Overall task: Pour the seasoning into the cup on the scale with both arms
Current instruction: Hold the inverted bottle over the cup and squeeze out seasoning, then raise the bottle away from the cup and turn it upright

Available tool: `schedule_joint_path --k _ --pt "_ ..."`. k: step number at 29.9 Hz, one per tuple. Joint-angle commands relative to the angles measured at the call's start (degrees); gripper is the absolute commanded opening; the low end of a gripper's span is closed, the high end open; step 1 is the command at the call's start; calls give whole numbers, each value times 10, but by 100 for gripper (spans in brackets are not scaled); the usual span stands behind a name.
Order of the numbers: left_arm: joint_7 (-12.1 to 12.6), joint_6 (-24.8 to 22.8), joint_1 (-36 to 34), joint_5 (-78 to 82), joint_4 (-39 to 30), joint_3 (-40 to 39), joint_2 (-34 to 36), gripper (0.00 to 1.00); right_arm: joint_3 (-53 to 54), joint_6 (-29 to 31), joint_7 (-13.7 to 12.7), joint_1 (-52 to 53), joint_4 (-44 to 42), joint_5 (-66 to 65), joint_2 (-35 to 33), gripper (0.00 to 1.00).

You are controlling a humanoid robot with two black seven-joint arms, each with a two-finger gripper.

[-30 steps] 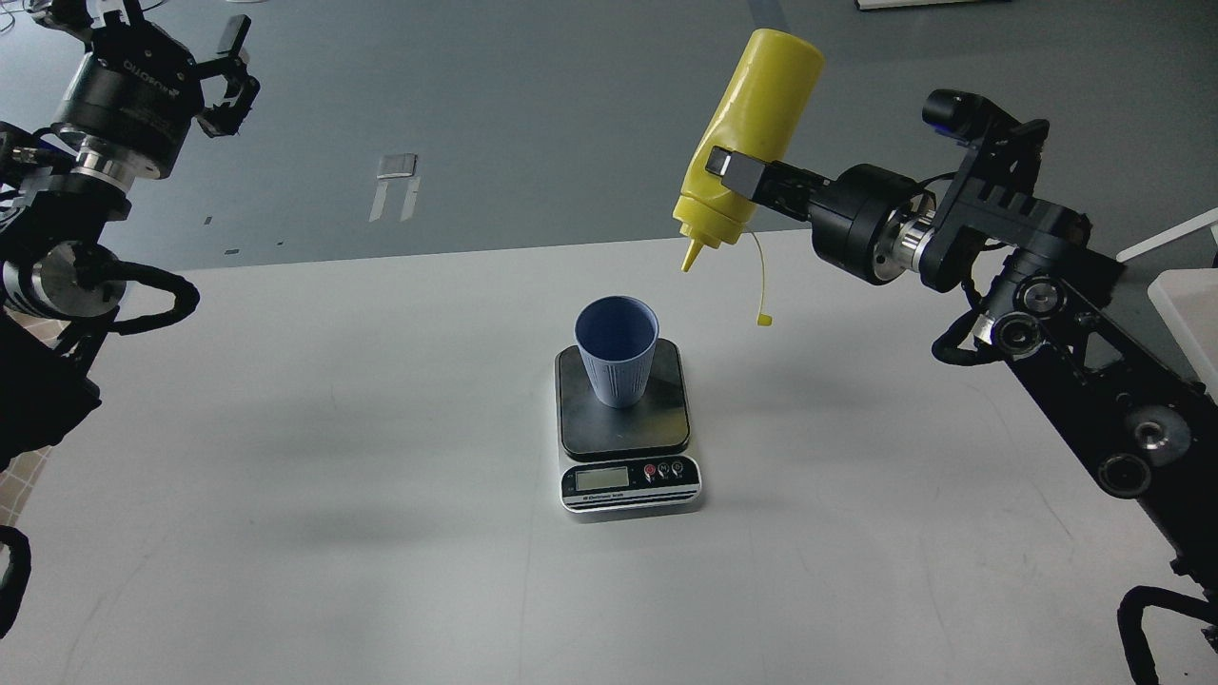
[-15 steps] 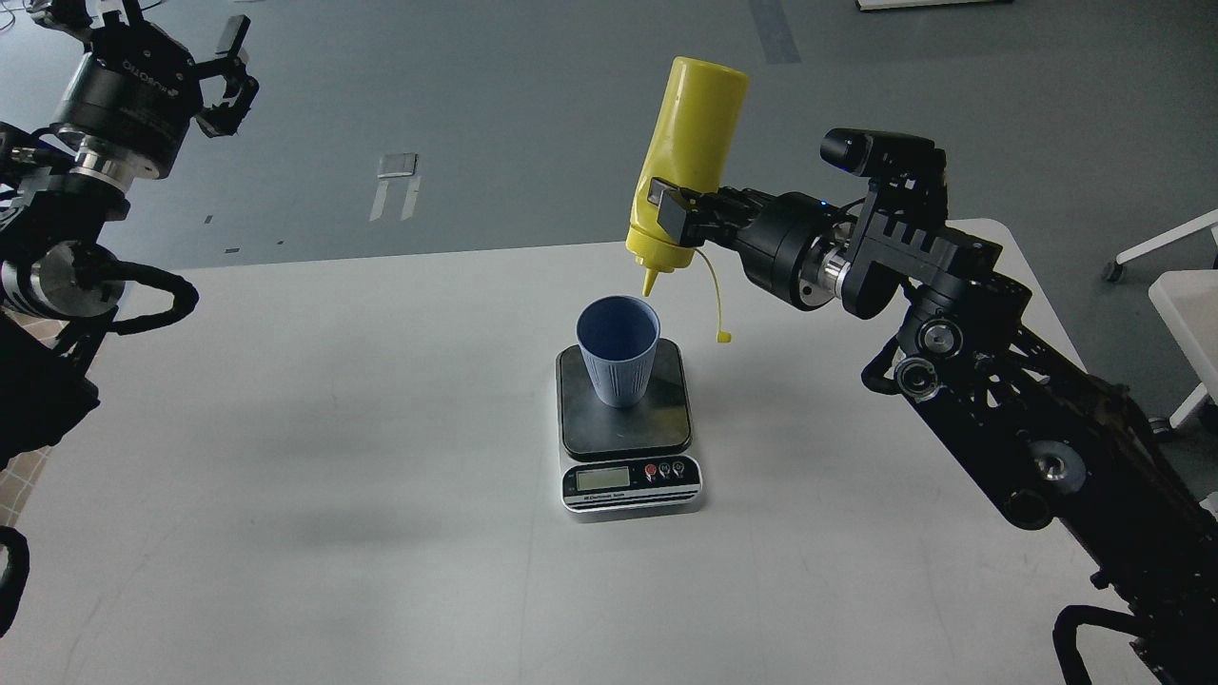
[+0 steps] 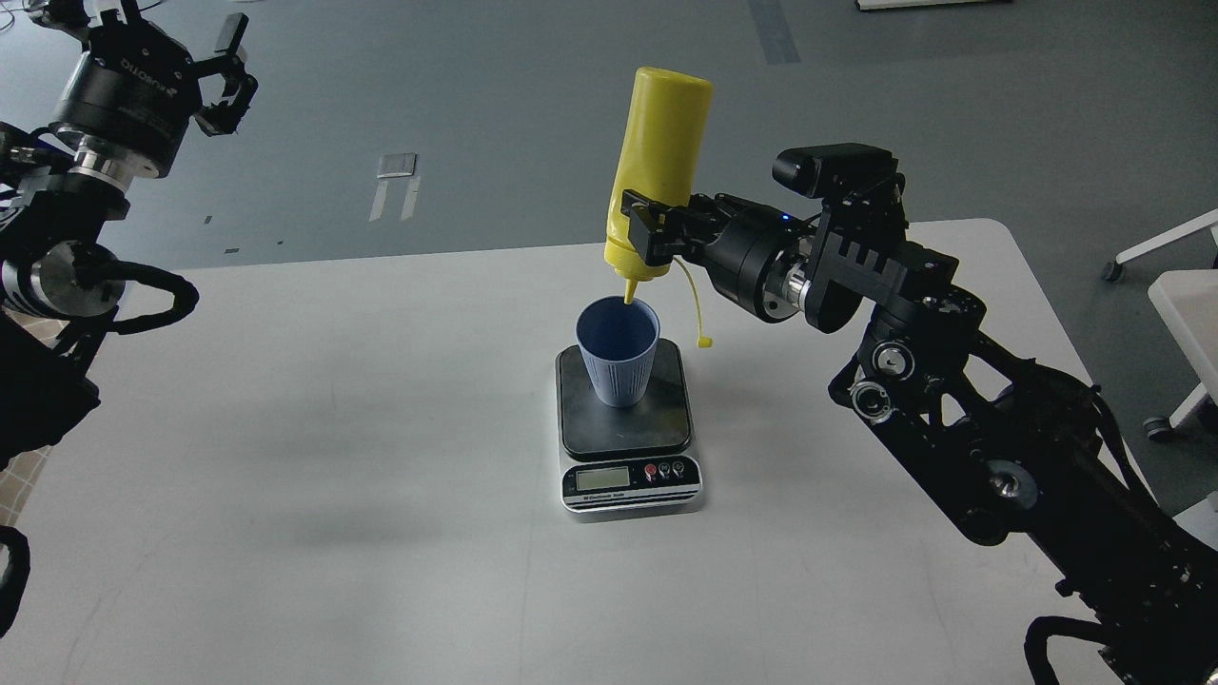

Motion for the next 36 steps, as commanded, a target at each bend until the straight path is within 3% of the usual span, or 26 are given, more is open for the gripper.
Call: schedule_joint_path --k 1,13,36 --pt "0 0 0 0 0 0 1 98 -10 -1 0 0 0 -8 1 24" --pt "-1 0 1 0 0 0 1 98 -13 -3 0 -3 -4 -25 0 0" --pt "0 0 -1 0 0 -3 1 98 -6 -57 -4 -15 4 -25 1 0"
